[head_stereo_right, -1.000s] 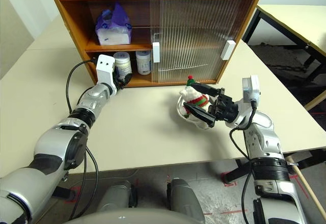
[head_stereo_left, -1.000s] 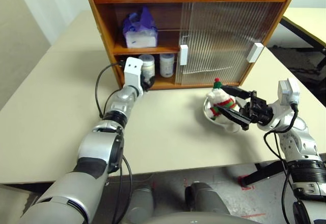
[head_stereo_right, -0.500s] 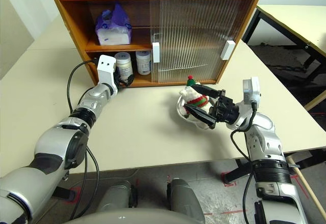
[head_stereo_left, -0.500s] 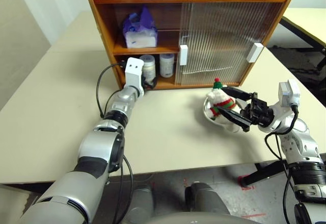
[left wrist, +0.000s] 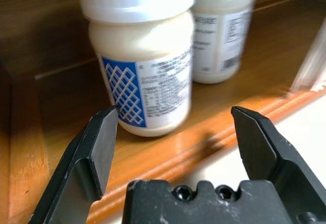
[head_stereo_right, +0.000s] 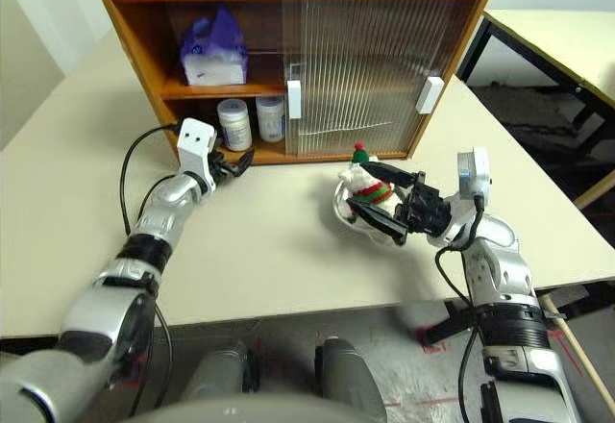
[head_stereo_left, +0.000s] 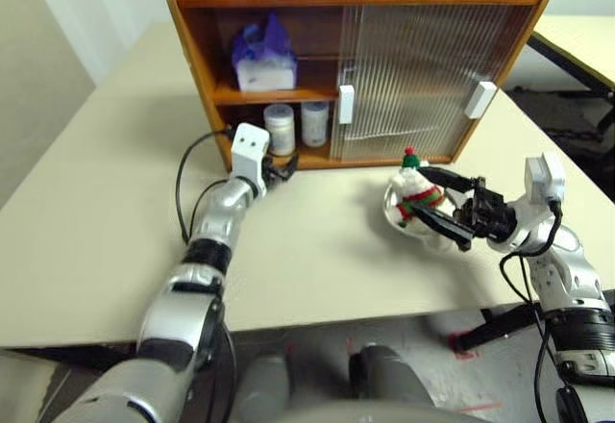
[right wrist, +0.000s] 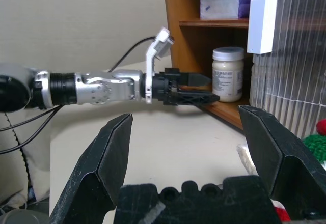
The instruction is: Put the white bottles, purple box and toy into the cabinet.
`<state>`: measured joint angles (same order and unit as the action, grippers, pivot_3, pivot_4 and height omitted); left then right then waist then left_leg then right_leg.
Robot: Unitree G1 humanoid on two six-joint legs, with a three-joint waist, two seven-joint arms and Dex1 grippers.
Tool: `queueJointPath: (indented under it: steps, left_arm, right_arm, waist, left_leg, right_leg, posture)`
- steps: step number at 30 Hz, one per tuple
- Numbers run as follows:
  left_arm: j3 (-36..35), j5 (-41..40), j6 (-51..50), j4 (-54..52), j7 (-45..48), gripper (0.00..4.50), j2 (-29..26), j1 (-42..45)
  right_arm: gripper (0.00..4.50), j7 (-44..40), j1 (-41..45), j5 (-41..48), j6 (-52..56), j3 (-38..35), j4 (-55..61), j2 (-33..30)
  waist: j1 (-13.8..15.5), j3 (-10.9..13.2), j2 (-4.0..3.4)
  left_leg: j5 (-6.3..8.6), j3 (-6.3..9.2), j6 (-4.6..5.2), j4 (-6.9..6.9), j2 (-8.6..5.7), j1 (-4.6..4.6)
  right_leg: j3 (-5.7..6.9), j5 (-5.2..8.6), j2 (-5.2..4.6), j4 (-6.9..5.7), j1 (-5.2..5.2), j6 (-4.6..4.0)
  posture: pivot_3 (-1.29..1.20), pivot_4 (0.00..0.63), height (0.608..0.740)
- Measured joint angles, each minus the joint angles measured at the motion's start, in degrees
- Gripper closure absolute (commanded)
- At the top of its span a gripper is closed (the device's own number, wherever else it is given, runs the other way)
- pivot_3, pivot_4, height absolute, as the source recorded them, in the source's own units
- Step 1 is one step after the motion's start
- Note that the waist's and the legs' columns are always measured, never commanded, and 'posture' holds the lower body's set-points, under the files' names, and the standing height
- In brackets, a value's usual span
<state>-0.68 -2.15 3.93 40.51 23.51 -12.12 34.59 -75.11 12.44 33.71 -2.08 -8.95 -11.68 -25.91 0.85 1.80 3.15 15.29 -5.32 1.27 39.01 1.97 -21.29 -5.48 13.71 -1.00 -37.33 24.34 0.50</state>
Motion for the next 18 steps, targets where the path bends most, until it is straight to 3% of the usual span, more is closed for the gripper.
queueJointPath:
  steps: [2, 5, 10, 15, 18]
  left_arm:
    - [1.12, -0.39, -4.01, -8.16, 2.23, 0.04, -0.5, -3.37]
    - [3.0, -2.2, -8.83, -17.67, 6.78, 0.65, -0.7, -6.62]
    - [5.26, -6.07, -10.89, -26.17, 13.7, 2.65, 0.49, -6.12]
    - [6.95, -7.21, -8.68, -22.95, 16.54, 4.46, 5.23, 1.43]
    - [7.86, -6.75, -6.59, -17.42, 16.51, 4.46, 7.81, 6.32]
  right_arm:
    - [0.0, 0.0, 0.04, -0.01, -0.07, -0.04, -0.16, 0.04]
    - [0.0, -0.03, 0.19, -0.02, -0.14, -0.04, -0.83, 0.06]
    - [0.0, -0.03, 0.51, -0.07, -0.57, -0.04, -1.92, 0.13]
    - [0.0, -0.01, 0.67, -0.48, -1.15, -0.06, -2.17, 0.18]
    - [0.0, 0.04, 0.71, -0.63, -1.32, -0.09, -2.16, 0.32]
  waist:
    - [0.03, -0.01, -0.01]
    - [0.09, -0.01, -0.01]
    - [0.11, -0.02, -0.03]
    - [0.14, -0.02, -0.03]
    - [0.0, -0.03, -0.04]
  left_leg:
    - [0.0, -0.01, 0.01, 0.0, 0.01, 0.01]
    - [-0.01, -0.01, 0.02, 0.0, 0.0, 0.03]
    - [-0.03, -0.01, 0.05, 0.0, -0.04, 0.11]
    - [-0.23, 0.01, 0.4, 0.0, -0.13, 0.1]
    - [-0.24, 0.01, 0.4, 0.0, -0.15, 0.11]
  right_leg:
    - [0.0, 0.0, 0.0, 0.0, -0.01, 0.0]
    - [0.0, 0.0, 0.0, -0.01, -0.03, 0.0]
    - [-0.02, -0.02, 0.0, -0.01, -0.12, 0.01]
    - [-0.06, -0.04, 0.0, 0.02, -0.14, 0.05]
    - [-0.1, -0.03, 0.01, 0.08, -0.19, 0.08]
  posture:
    - [0.08, 0.0, 0.74]
    - [0.09, 0.0, 0.74]
    - [0.08, 0.0, 0.74]
    - [0.07, 0.0, 0.74]
    - [0.05, 0.0, 0.74]
